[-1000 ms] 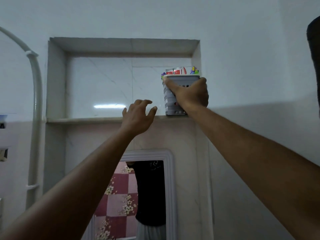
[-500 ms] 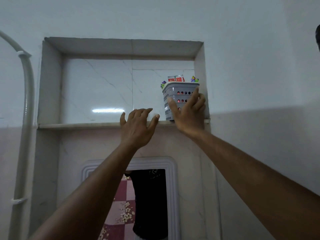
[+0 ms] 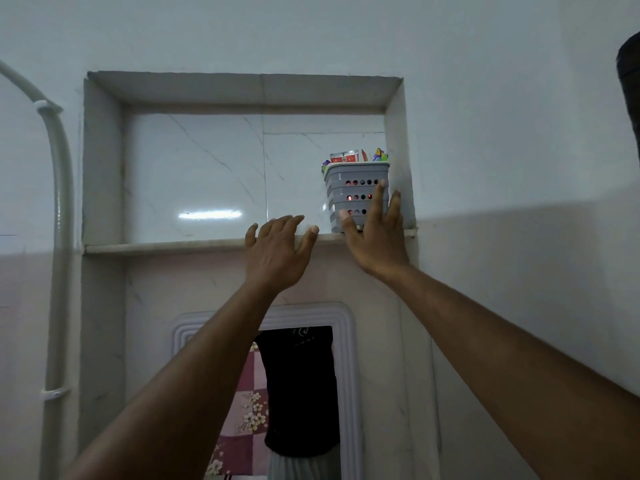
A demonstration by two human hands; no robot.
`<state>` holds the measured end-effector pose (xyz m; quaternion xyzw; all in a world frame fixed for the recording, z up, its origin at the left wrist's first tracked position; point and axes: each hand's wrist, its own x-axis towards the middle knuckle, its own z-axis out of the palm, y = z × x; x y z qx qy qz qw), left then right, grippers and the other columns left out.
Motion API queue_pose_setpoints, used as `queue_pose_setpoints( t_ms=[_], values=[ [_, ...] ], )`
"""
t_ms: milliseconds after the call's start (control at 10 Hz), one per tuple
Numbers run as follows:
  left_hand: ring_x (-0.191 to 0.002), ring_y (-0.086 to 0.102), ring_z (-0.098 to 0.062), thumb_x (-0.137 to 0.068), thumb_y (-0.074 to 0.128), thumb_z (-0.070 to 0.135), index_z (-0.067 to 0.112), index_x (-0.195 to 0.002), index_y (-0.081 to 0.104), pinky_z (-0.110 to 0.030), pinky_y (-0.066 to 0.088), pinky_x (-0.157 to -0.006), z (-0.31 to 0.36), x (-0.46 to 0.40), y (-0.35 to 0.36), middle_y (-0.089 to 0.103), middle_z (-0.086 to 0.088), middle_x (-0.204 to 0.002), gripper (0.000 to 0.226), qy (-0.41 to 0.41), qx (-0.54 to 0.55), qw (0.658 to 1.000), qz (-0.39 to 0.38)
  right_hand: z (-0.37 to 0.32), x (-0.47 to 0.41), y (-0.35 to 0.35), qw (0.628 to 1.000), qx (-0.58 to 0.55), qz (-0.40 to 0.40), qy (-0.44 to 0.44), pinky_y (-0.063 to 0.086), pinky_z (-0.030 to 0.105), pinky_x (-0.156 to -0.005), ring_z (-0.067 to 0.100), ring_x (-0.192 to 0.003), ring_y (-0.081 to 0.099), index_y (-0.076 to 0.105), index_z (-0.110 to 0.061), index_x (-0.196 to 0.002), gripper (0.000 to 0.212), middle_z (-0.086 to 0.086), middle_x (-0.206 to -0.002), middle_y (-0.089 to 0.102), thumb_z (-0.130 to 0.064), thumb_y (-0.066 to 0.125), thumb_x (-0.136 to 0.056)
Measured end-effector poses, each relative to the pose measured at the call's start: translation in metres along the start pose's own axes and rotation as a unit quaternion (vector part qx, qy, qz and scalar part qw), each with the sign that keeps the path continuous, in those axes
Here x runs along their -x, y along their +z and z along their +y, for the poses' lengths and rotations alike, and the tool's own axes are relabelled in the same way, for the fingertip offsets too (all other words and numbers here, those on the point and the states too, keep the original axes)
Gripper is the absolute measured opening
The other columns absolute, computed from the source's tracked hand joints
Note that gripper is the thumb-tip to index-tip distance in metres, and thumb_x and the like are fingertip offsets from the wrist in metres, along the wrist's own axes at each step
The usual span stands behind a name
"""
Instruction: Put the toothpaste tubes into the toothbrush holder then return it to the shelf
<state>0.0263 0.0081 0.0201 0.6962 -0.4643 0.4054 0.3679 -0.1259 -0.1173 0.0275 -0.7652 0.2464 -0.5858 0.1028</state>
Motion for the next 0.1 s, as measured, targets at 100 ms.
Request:
queue_pose_setpoints(
  t_ms=[100],
  values=[
    [-0.161,0.031,-0.022,-0.109,0.028,0.067,0.03,-0.16,0.048,-0.051,0.001,-0.134,0.0014,0.0204,-0.0039,0.049,0.003,-0.166,0.065,0.001,0.015,1.0,0.011,-0.0015,0.0178,-0.0162,0.995,0.016,0.095,-0.011,0.038,0.055,-0.124,0.041,-0.158,0.032,0.023,-0.019,-0.177,0.089,0.021,-0.173,0.028,-0.064,0.056,-0.108]
  ],
)
